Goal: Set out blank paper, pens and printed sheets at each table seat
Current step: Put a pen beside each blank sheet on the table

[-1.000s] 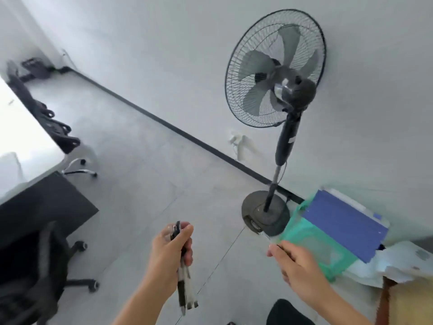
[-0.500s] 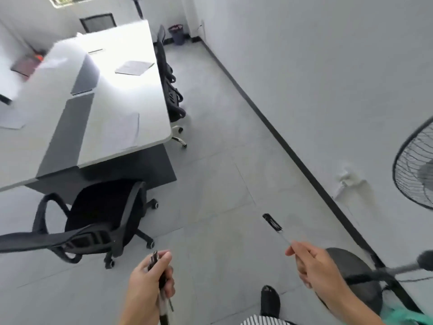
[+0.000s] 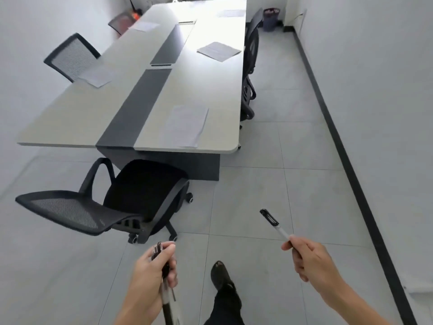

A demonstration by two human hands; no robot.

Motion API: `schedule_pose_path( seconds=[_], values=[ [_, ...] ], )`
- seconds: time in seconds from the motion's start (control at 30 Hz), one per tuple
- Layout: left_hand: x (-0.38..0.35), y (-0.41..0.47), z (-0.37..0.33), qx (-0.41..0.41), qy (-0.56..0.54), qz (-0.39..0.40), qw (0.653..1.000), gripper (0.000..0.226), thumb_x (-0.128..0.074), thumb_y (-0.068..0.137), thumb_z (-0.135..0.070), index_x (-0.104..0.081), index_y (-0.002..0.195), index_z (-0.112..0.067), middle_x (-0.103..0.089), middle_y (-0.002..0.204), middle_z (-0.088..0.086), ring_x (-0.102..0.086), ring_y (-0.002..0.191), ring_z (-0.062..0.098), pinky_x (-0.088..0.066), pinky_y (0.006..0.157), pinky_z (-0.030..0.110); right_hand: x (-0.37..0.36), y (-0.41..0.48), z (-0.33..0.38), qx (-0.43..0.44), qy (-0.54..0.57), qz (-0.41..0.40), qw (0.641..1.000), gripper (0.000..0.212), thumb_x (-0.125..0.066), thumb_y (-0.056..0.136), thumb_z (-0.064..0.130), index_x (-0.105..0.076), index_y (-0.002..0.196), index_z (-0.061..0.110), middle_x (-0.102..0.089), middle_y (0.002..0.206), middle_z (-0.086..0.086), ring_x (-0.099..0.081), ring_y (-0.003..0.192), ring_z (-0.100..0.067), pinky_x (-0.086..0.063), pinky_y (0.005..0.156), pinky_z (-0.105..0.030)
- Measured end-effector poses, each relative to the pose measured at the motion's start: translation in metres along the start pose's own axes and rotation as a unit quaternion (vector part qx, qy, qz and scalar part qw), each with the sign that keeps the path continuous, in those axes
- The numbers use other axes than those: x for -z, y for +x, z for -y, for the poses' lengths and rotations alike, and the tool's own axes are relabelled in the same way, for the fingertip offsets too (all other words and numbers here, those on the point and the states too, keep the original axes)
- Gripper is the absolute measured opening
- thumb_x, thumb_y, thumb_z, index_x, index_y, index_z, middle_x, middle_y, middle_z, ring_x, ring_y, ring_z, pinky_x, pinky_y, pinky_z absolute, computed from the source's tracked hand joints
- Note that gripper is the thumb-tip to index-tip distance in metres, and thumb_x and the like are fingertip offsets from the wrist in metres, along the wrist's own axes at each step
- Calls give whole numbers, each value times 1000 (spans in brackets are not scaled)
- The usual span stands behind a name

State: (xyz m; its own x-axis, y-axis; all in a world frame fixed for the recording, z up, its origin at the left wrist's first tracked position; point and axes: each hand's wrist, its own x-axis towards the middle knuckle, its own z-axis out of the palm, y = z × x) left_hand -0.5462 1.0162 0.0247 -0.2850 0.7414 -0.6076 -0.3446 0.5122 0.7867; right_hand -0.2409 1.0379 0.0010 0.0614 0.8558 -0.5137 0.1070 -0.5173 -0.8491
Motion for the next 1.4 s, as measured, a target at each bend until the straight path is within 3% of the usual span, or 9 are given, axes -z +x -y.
schedule_pose_path(
  seconds=[0.17, 0.37, 0.5, 0.6, 0.8, 0.9, 1.13, 1.27, 1.4],
  values=[
    [-23, 76, -69, -8, -3, 25, 1000, 9, -56, 93, -9, -59, 100, -3, -50, 57, 9, -39, 37, 14, -32, 39, 22, -31, 91, 69, -7, 8, -15, 1000, 36, -41, 102, 14, -65, 80, -2, -37, 52, -2, -33, 44, -15, -27, 44, -26],
    [-48, 145, -142, -17, 14, 39, 999, 13, -56, 93, -9, -59, 104, -2, -52, 60, 10, -41, 38, 14, -34, 40, 22, -61, 185, 142, 20, -34, 13, 999, 17, -61, 94, 20, -74, 91, 9, -53, 68, -6, -48, 65, -17, -40, 58, -26],
    [-60, 179, -169, -13, -11, 17, 1000, 15, -56, 93, -9, -58, 106, -2, -51, 59, 10, -40, 37, 14, -33, 39, 21, -73, 260, 166, 13, -105, 50, 993, 10, -70, 88, 18, -74, 85, 9, -58, 63, -3, -48, 55, -12, -39, 51, -14],
    [-69, 205, -181, -8, -38, -25, 999, 16, -55, 93, -9, -57, 107, 0, -50, 58, 9, -39, 36, 13, -33, 38, 20, -85, 333, 174, 1, -159, 74, 984, 7, -71, 87, 13, -72, 82, 8, -58, 63, -3, -47, 53, -13, -39, 50, -19],
    [-92, 245, -211, -9, -99, -94, 991, 22, -56, 92, -8, -56, 111, 2, -48, 57, 10, -39, 34, 14, -32, 36, 22, -127, 465, 189, -9, -309, 125, 943, 10, -71, 84, 18, -67, 78, 12, -67, 65, -3, -56, 55, -15, -42, 54, -24],
    [-107, 262, -222, -13, -116, -118, 986, 20, -55, 93, -10, -57, 110, -1, -49, 57, 9, -40, 36, 14, -34, 38, 22, -152, 509, 203, 10, -392, 126, 911, 10, -67, 84, 27, -65, 80, 18, -70, 71, 0, -65, 69, -17, -50, 65, -27],
    [-124, 291, -241, 4, -161, -149, 976, 13, -56, 92, -18, -54, 98, -7, -45, 57, 6, -43, 44, 17, -40, 43, 26, -184, 560, 217, 17, -485, 122, 866, 25, -58, 89, 31, -58, 112, 20, -64, 111, -4, -61, 99, -26, -49, 81, -33],
    [-116, 318, -254, -3, -142, -148, 979, 18, -54, 95, -24, -49, 86, -10, -45, 58, 5, -46, 50, 18, -42, 48, 30, -182, 565, 217, 3, -486, 117, 866, 31, -58, 89, 33, -56, 117, 23, -64, 115, -3, -60, 98, -24, -49, 81, -32],
    [-120, 351, -275, -14, -105, -124, 987, 27, -55, 95, -28, -44, 76, -11, -46, 55, 4, -44, 49, 18, -41, 48, 31, -167, 548, 222, 6, -428, 101, 898, 35, -60, 90, 39, -57, 120, 22, -64, 103, 4, -61, 94, -18, -53, 81, -34]
  ],
)
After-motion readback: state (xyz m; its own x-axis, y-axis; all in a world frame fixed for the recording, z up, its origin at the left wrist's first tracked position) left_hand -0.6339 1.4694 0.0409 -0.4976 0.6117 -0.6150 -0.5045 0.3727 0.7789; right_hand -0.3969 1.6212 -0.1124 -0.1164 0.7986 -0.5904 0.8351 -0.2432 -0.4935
